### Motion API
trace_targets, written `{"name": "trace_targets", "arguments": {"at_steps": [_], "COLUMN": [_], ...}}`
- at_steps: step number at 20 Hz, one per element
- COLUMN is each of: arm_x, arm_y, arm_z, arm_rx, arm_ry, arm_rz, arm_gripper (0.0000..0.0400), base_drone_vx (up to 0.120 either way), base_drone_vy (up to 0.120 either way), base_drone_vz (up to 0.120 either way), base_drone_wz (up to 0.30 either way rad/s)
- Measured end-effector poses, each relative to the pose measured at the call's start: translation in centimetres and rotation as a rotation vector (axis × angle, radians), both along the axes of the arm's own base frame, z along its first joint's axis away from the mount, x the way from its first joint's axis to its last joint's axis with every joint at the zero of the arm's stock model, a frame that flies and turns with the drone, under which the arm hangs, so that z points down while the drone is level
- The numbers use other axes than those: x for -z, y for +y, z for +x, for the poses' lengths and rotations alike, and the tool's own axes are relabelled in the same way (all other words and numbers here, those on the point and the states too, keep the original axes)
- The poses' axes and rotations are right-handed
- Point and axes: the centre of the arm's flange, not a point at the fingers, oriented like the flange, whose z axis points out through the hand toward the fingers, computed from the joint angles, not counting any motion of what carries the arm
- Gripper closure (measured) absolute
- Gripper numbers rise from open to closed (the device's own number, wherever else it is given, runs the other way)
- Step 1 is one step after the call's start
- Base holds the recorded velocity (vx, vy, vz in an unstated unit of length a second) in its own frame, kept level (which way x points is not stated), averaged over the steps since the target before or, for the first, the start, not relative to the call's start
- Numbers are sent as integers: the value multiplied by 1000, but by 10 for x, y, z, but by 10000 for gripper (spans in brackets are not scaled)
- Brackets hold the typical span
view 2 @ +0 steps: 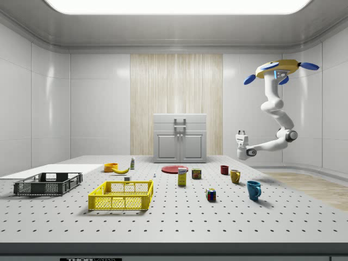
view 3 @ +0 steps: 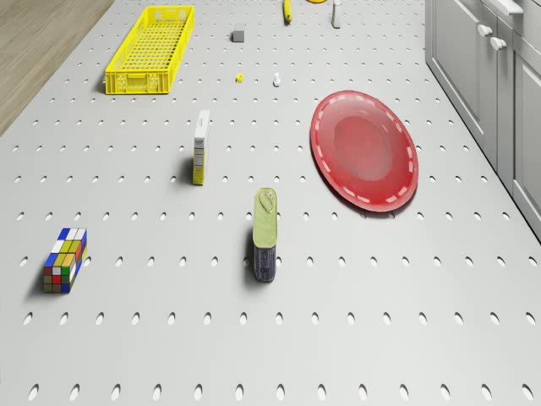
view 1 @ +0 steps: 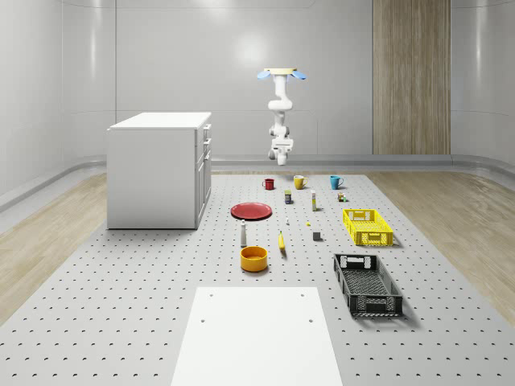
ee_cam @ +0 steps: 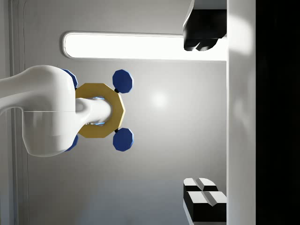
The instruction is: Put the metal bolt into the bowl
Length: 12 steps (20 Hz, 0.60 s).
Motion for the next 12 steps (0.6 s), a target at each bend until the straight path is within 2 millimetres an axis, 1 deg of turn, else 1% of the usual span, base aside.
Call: {"name": "trace_targets", "arguments": {"at_steps": [7, 12], "arm_x": [0, 2], "arm_y": [5, 16], "arm_z": [-1, -1], "arm_rx": [1, 4], "arm_ry": [-5, -9], "arm_rz": [-54, -158], "arm_gripper": [0, 0], "base_drone_vx": [120, 120], "base_drone_vy": [0, 0], "base_drone_vz": [0, 0], "base_drone_wz": [0, 0]}}
